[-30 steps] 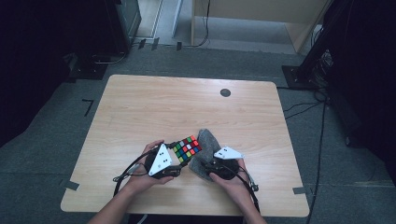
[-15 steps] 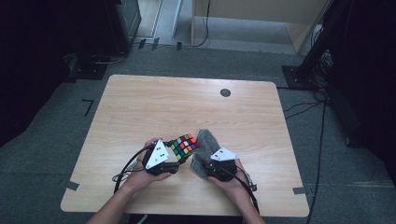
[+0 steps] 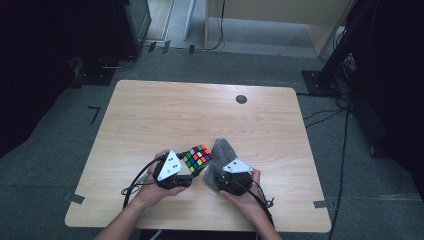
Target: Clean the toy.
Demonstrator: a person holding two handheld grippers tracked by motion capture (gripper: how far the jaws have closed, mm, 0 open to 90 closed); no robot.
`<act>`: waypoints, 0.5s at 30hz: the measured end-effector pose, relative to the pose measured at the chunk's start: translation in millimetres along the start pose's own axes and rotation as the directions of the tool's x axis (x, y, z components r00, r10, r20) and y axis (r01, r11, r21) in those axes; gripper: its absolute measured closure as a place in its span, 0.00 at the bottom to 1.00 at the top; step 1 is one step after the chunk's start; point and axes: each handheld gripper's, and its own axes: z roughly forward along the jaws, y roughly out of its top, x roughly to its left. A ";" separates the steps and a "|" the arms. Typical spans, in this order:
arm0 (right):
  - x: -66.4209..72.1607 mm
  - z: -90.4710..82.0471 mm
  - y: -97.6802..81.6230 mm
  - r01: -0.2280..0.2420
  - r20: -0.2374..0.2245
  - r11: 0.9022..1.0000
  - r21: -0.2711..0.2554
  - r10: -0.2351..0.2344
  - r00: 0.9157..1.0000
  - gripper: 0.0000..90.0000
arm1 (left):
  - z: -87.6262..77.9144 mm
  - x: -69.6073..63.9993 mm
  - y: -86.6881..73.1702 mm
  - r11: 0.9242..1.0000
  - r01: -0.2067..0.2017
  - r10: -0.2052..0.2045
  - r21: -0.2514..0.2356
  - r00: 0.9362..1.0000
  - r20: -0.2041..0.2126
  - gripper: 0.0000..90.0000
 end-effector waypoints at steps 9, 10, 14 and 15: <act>2.2 -0.7 -1.7 0.019 0.001 1.000 -0.007 -0.019 1.000 0.49 | 1.9 -0.5 -1.0 1.000 -0.017 0.017 0.001 1.000 -0.009 0.38; 1.9 -0.8 -1.9 0.021 -0.001 1.000 -0.008 -0.021 1.000 0.52 | 1.7 0.1 -1.5 1.000 -0.019 0.019 -0.001 1.000 -0.011 0.38; 2.4 -1.2 -3.5 0.035 0.022 0.999 -0.027 -0.034 0.999 0.75 | 0.8 -0.2 -3.1 1.000 -0.019 0.019 -0.001 1.000 -0.018 0.38; 3.0 -1.4 -4.7 0.048 0.037 0.998 -0.034 -0.046 0.998 0.79 | -0.1 -1.1 -3.9 1.000 -0.018 0.018 -0.002 1.000 -0.019 0.38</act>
